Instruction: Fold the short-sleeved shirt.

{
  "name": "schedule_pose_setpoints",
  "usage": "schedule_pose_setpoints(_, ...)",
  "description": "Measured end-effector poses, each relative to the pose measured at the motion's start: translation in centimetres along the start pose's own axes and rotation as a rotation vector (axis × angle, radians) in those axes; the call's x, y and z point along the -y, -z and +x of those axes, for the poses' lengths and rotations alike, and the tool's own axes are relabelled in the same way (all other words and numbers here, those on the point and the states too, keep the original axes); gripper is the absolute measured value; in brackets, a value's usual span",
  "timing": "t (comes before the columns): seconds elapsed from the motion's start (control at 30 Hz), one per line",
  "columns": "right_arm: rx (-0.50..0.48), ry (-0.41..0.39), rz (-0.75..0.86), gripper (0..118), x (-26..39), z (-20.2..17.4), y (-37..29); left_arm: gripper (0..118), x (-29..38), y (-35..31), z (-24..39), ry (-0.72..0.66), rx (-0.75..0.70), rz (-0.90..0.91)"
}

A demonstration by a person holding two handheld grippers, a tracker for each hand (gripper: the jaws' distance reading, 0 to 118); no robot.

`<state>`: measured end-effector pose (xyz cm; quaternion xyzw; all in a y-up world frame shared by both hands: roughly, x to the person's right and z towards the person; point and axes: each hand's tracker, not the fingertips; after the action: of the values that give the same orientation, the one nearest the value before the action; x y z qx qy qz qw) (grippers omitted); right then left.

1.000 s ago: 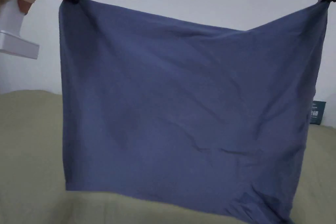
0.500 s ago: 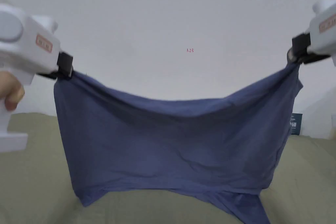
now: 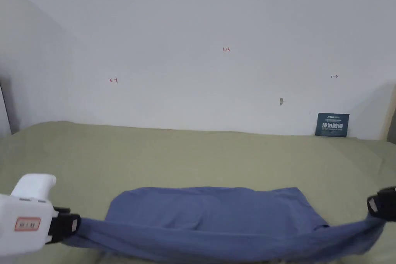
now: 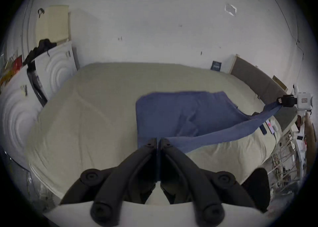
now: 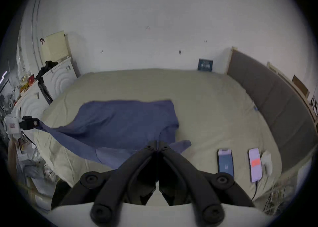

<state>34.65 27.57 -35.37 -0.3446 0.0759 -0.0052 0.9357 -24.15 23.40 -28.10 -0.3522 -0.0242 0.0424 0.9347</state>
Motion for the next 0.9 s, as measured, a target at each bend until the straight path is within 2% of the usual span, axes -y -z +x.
schedule_pose_setpoints(0.13, 0.005, 0.019, -0.062, 1, 6.0, 0.9, -0.5, 3, 4.4, -0.2, 0.1, -0.004, -0.007, -0.060)
schedule_pose_setpoints(0.2, 0.018, -0.003, -0.125, 1, 8.7, 1.2, -0.1, 3, 6.2, 0.1, 0.1, -0.017, 0.007, -0.092)
schedule_pose_setpoints(0.37, 0.001, 0.067, -0.215, 1, 13.5, 2.2, 1.7, 3, 9.7, 1.1, -0.2, -0.043, 0.024, -0.152)
schedule_pose_setpoints(0.67, 0.022, 0.106, -0.270, 1, 16.8, 3.7, 4.5, 4, 12.9, 3.8, -0.8, -0.096, 0.026, -0.206)
schedule_pose_setpoints(0.7, 0.017, 0.105, -0.272, 2, 16.7, 3.7, 4.7, 9, 13.0, 3.8, -0.8, -0.111, 0.016, -0.196)
schedule_pose_setpoints(0.73, 0.008, 0.115, -0.281, 17, 16.5, 3.7, 4.7, 33, 13.0, 3.7, -0.8, -0.134, 0.001, -0.185)
schedule_pose_setpoints(0.77, 0.026, 0.125, -0.275, 42, 16.3, 3.5, 4.4, 64, 12.9, 3.3, -0.7, -0.146, -0.030, -0.175)
schedule_pose_setpoints(0.8, 0.055, 0.114, -0.259, 73, 15.9, 3.4, 4.0, 88, 12.9, 2.8, -0.5, -0.165, -0.046, -0.164)
schedule_pose_setpoints(0.83, 0.061, 0.108, -0.254, 101, 15.7, 3.2, 3.7, 98, 12.7, 2.1, -0.2, -0.174, -0.056, -0.150)
schedule_pose_setpoints(0.87, 0.081, 0.097, -0.225, 104, 15.4, 2.9, 3.1, 98, 12.4, 1.2, 0.1, -0.170, -0.042, -0.107)
schedule_pose_setpoints(0.9, 0.082, 0.081, -0.187, 101, 15.0, 2.5, 2.5, 97, 12.1, 0.3, 0.7, -0.155, -0.030, -0.077)
